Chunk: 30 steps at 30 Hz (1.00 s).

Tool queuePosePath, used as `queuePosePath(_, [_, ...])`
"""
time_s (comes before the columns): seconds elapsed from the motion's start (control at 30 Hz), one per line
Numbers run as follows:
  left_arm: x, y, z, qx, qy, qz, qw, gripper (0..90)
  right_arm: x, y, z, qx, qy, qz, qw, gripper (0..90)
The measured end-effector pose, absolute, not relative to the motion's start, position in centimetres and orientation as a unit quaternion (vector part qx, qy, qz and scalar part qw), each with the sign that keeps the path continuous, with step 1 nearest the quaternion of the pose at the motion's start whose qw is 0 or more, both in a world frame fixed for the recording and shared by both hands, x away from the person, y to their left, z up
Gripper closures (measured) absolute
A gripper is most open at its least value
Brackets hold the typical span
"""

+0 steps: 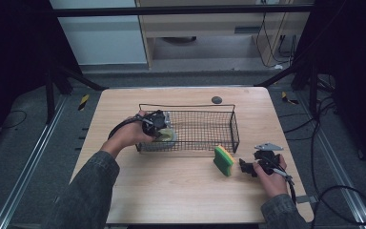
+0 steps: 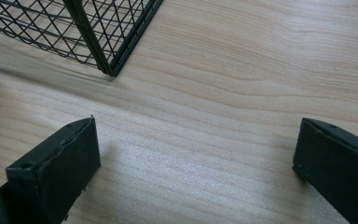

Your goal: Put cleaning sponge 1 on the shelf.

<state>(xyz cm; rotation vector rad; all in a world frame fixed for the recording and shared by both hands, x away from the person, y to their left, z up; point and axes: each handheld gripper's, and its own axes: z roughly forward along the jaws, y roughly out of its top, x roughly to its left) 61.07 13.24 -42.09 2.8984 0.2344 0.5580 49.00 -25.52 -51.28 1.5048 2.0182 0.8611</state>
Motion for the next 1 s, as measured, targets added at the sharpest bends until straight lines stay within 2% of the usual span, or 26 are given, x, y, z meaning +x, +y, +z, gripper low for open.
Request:
queuePosePath(0.4, [60.5,13.9,-40.1,0.967,0.085,0.202,0.127,67.4,49.0,-25.5,-51.3,0.55,0.736,0.315,0.238,0.7])
queuePosePath(0.77, [59.6,14.4,-38.2,0.954,0.103,0.232,0.159,61.4,49.0,-25.5,-51.3,0.55,0.736,0.315,0.238,0.7])
queuePosePath(0.93, [59.4,14.5,-37.6,0.948,0.114,0.244,0.169,55.0,49.0,-25.5,-51.3,0.55,0.736,0.315,0.238,0.7])
queuePosePath(1.0, [59.2,14.6,-37.3,0.944,0.126,0.252,0.173,47.6,49.0,-25.5,-51.3,0.55,0.736,0.315,0.238,0.7])
